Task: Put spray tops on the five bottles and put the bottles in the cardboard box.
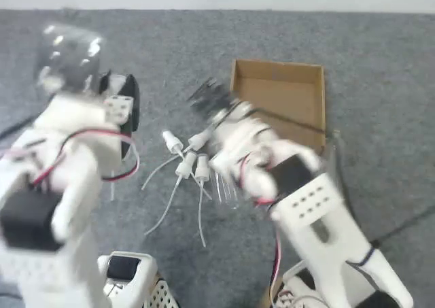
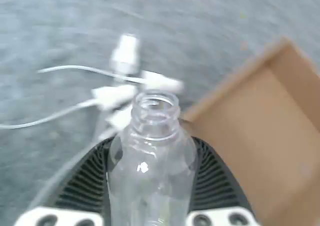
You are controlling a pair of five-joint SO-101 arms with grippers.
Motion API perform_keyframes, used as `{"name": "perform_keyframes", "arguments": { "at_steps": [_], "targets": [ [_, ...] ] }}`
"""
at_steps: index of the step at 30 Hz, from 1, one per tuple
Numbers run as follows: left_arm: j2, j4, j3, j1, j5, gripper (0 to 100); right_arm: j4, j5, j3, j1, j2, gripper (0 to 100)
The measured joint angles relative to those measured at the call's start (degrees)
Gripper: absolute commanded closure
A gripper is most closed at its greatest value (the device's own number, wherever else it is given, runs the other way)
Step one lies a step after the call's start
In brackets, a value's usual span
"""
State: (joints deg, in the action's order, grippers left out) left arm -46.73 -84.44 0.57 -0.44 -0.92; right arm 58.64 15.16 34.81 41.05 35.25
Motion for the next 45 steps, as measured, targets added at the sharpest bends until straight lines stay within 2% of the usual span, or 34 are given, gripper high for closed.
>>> {"name": "perform_keyframes", "arguments": {
  "at_steps": [6, 12, 19, 22, 33, 45],
  "targets": [
    [-8.2, 2.2, 0.4, 0.0, 2.4, 99, -8.8, 0.0, 9.7, 9.5, 0.4, 99.1],
    [-9.3, 3.8, -0.1, 0.4, 8.4, 99, -18.2, -0.6, 15.1, 10.3, 5.0, 99.2],
    [-9.4, 13.5, -7.7, 1.8, 15.5, 99, -26.3, -2.6, 25.9, 10.7, 16.6, 99.2],
    [-9.7, 17.8, -11.5, 5.4, 17.1, 99, -26.9, -2.6, 29.1, 10.7, 20.7, 99.2],
    [-9.1, 31.0, -25.2, 6.7, 17.6, 99, -26.9, -2.8, 30.3, 10.7, 25.1, 99.2],
    [-9.1, 32.0, -24.9, 8.2, 18.9, 99, -26.9, -2.8, 30.3, 10.8, 25.1, 99.2]
  ]
}}
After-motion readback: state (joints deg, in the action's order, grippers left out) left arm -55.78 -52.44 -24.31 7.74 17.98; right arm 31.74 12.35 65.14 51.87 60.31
